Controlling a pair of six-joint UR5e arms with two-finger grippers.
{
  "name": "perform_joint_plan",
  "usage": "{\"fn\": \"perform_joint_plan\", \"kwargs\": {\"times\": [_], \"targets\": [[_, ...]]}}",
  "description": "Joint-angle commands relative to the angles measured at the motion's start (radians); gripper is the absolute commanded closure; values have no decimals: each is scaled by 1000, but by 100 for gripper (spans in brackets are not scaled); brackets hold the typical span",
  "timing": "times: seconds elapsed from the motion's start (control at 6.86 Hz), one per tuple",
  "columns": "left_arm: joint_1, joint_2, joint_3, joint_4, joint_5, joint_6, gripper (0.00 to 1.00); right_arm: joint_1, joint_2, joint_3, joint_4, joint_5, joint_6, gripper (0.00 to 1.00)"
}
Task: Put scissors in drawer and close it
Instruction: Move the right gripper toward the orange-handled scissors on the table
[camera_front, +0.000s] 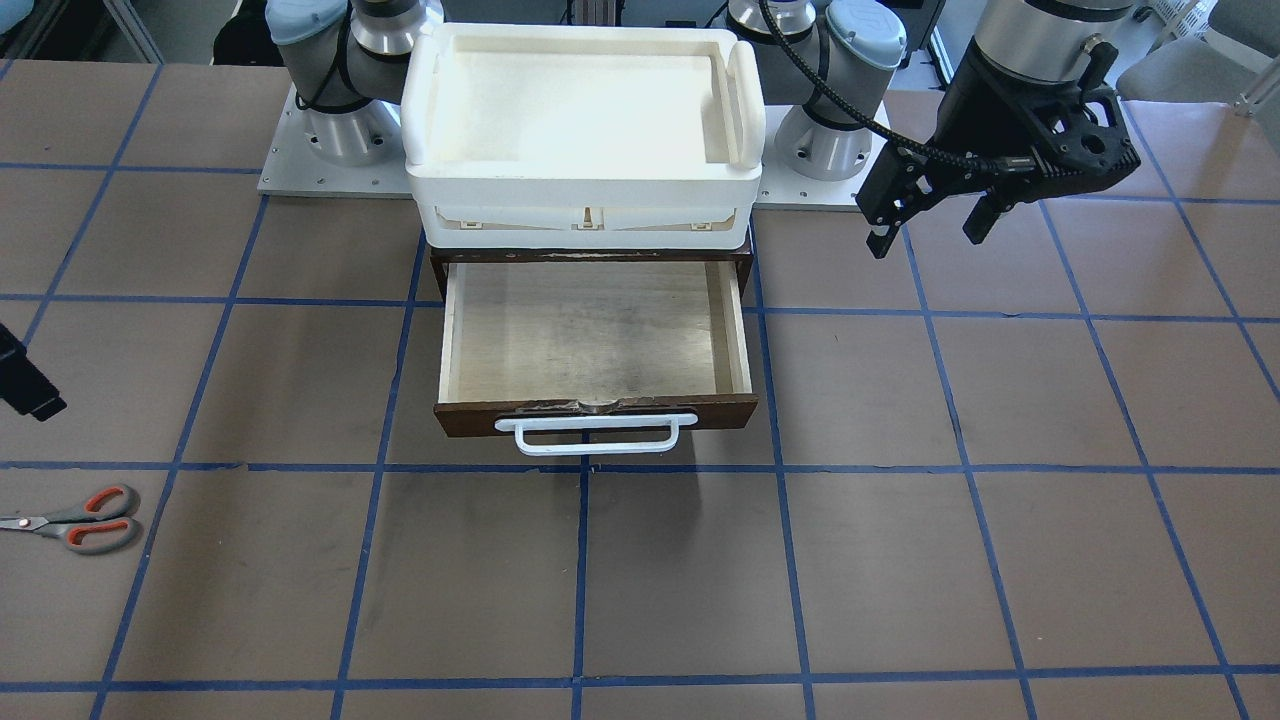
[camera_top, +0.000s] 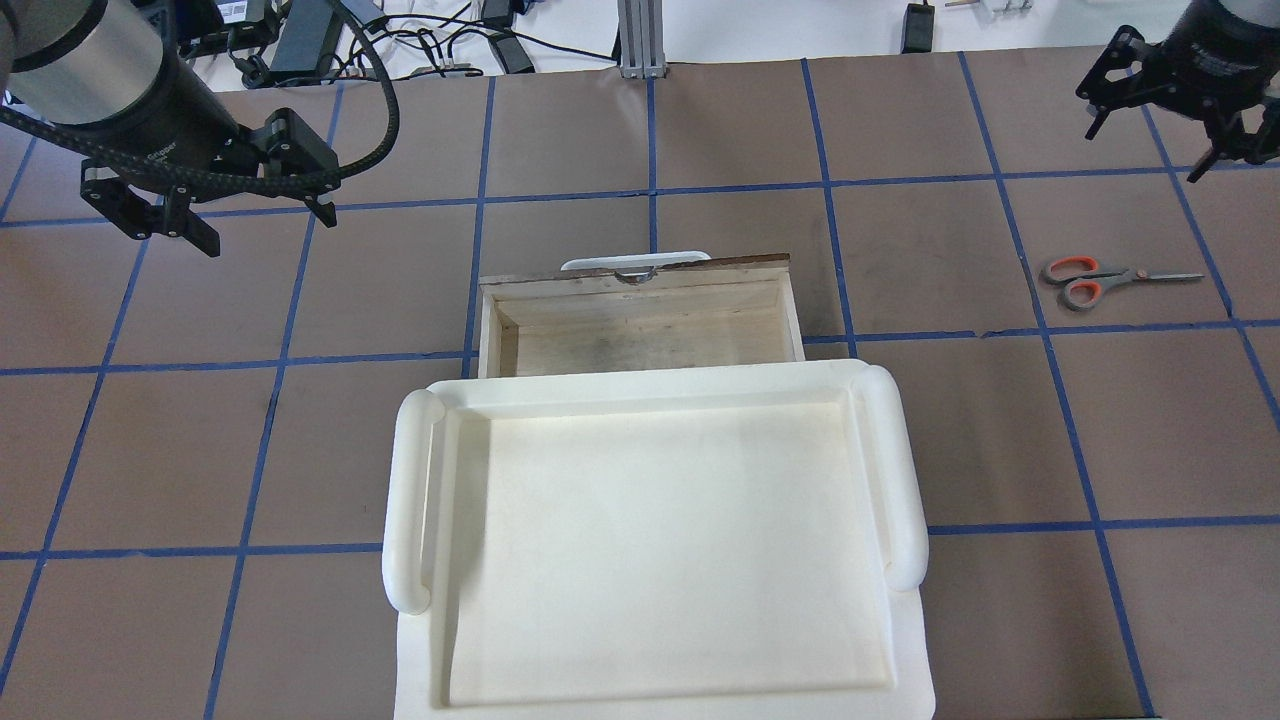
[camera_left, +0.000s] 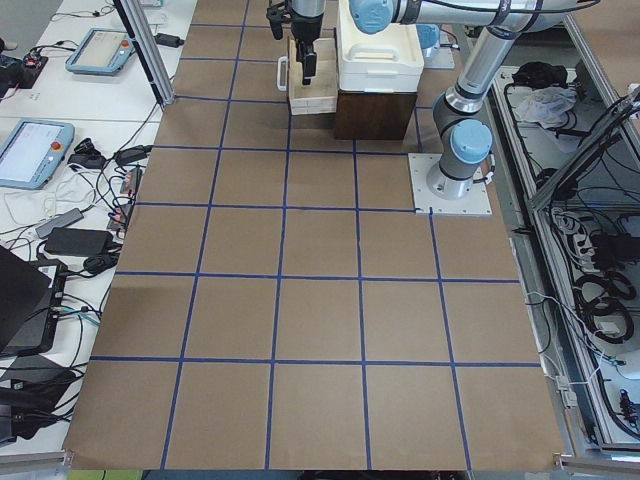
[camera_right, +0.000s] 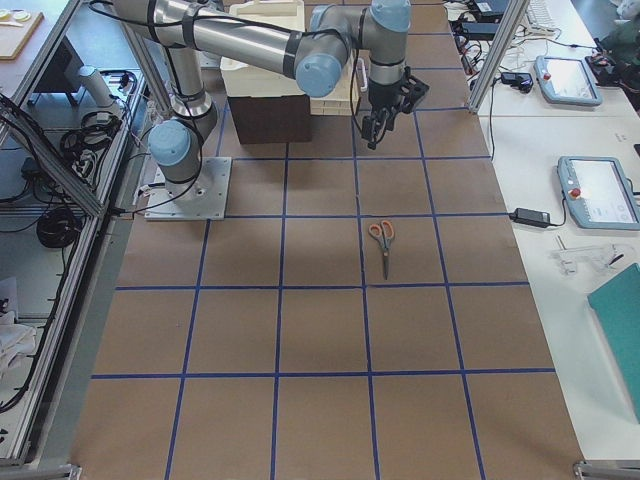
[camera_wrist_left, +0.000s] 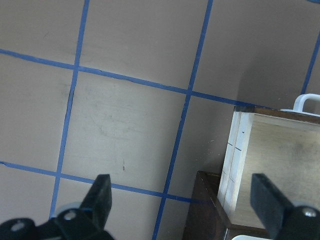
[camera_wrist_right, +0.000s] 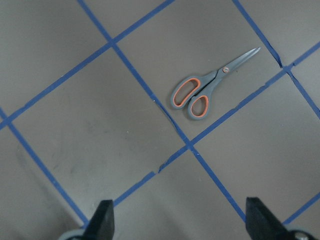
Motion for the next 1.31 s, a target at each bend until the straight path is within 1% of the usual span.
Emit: {"fn": "perform_joint_plan", "kwargs": {"times": [0.0, 0.15, 0.29, 0.44, 0.58, 0.73, 0.88, 1.02, 1.17], "targets": [[1, 1, 0, 0, -1, 0, 0, -102, 77, 32, -150, 55, 145, 2], [1, 1, 0, 0, 1, 0, 0, -172, 149, 51, -202, 64, 147, 3], [1, 1, 0, 0, 1, 0, 0, -253, 224, 51, -202, 107, 154, 2], [1, 1, 0, 0, 1, 0, 0, -269, 241, 46, -213, 110, 215, 7], [1, 1, 0, 0, 1, 0, 0, -265, 247, 54, -218, 113, 339, 6], [1, 1, 0, 0, 1, 0, 0, -246, 255, 72, -221, 141, 380, 6], [1, 1, 0, 0, 1, 0, 0, -243, 308, 98, -315, 138, 374, 7], [0, 1, 0, 2, -1, 0, 0, -229, 342, 103, -376, 132, 368, 8], [1, 1, 0, 2, -1, 0, 0, -208, 355, 105, -383, 126, 381, 9]]}}
